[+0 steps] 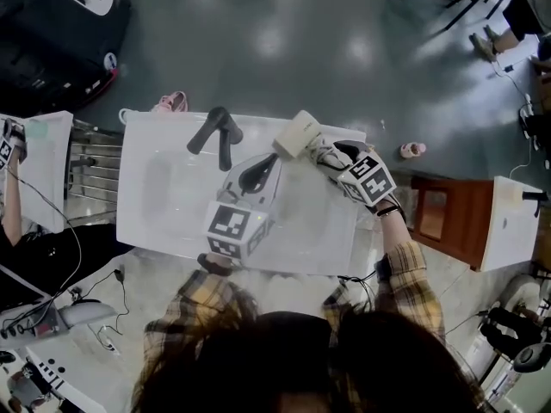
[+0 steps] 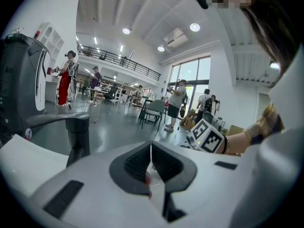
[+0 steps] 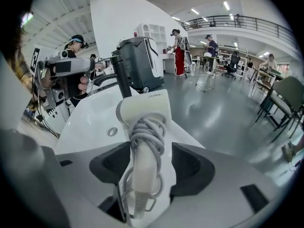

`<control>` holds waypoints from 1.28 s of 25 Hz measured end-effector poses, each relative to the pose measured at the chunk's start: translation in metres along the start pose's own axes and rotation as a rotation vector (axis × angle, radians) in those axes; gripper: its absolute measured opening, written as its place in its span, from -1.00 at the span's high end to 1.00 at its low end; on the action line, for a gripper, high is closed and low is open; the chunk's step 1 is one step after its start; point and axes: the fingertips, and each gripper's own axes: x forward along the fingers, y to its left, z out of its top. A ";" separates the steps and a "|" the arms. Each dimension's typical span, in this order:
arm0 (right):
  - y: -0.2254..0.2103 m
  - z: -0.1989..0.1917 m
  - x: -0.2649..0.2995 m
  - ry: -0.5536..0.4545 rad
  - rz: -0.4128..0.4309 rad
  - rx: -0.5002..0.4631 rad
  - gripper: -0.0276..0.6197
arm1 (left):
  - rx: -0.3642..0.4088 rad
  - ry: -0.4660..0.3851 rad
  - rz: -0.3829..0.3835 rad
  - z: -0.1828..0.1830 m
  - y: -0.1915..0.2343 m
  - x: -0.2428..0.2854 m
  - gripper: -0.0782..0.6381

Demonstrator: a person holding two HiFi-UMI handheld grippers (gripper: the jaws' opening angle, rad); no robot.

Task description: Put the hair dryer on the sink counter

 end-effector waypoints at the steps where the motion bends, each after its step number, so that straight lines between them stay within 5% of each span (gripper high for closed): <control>1: -0.001 0.004 -0.004 -0.014 -0.007 0.006 0.10 | 0.003 0.000 -0.002 0.002 0.000 0.000 0.73; 18: 0.046 0.136 -0.103 -0.440 -0.076 -0.032 0.11 | 0.024 -0.106 -0.004 0.058 -0.010 -0.008 0.73; 32: 0.077 0.199 -0.172 -0.727 -0.154 0.012 0.50 | 0.065 -0.200 -0.021 0.106 -0.020 -0.023 0.73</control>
